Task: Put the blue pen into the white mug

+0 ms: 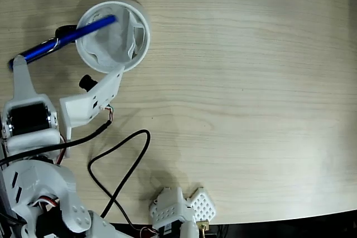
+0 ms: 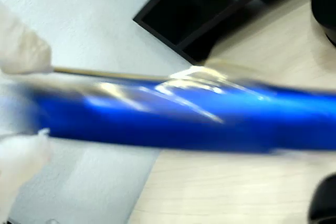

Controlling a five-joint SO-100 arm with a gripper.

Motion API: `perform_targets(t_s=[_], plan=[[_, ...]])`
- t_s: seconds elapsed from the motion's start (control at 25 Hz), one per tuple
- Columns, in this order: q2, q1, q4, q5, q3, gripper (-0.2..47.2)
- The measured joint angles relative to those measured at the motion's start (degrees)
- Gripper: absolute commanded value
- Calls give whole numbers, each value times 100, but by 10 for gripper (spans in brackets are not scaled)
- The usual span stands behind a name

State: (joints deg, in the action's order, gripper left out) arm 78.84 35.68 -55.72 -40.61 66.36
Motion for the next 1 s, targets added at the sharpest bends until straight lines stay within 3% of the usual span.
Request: perform_targets(t_s=[0.2,0.36,0.48,0.52,0.64,0.8,1.0], plan=[[255,-18,185,0,378,2],[492,-18,246,0,466,48],[791,-18,290,0,606,46],[905,-18,299,0,668,11],[1310,-53,589,0,1037,1],[1978,-457,1354,18,1863,1],[2663,-1160,2136,870,3076,1]])
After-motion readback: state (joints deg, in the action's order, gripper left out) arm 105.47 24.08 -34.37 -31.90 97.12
